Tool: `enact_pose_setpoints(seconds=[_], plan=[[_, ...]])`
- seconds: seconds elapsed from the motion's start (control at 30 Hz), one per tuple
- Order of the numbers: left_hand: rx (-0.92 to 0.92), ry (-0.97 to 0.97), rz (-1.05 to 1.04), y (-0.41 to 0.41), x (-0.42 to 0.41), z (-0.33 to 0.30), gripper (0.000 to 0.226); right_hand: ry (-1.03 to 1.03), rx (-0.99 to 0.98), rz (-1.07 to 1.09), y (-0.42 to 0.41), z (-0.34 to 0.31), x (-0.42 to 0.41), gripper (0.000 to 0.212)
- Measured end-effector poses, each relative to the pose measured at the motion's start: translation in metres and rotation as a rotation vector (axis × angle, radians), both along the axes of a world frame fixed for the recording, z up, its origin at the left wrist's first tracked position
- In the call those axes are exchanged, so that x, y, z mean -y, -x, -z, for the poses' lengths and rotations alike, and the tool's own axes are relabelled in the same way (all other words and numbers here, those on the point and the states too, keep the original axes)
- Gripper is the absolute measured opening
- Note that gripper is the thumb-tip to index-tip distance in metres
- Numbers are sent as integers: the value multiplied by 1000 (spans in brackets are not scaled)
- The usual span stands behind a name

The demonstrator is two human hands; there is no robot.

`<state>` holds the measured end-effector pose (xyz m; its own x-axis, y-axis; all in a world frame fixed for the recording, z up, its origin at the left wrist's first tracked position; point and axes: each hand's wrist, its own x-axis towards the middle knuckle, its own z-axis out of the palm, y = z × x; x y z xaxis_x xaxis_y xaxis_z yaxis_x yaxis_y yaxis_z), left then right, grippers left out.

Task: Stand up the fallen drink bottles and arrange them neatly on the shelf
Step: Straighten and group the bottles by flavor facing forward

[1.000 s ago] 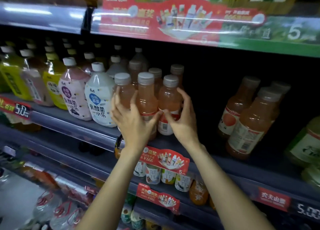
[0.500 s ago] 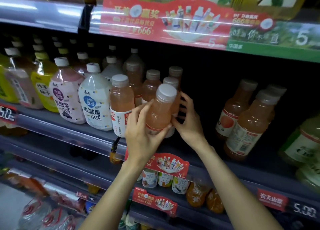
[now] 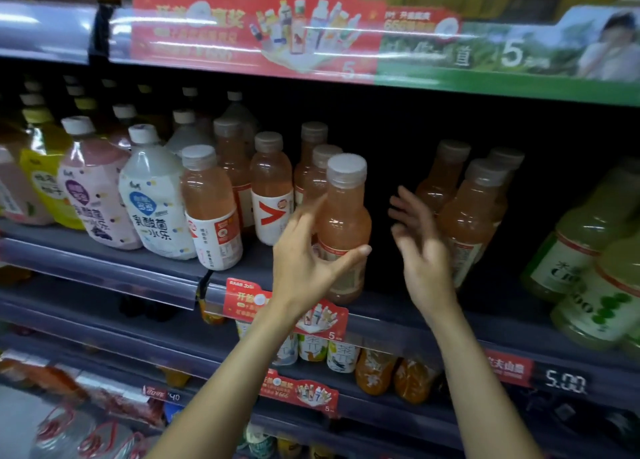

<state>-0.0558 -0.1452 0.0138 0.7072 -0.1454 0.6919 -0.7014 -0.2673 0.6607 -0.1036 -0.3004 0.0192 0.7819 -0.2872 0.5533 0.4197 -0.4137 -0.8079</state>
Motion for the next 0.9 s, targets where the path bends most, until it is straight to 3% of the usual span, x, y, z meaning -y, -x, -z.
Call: enact_pose_setpoints(seconds=[0.17,0.33,0.43,0.57,0.73,0.9], plan=[[-123,20,230,11,56,-3,76,247,-26,159,46,25,18,73],[-98,-5,355,32,93,-3,73,192,13,426,66,28,35,84],[-123,24,460,37,104,-3,56,126,43,486,74,30,45,81],[-194,131,348,26,118,8,49,95,12,572,77,29,63,80],[-251,-41,345,18,141,20,83,101,13,677,84,27,86,75],[-204,-114,270,20,151,24,86,32,-66,665,75,21,100,81]])
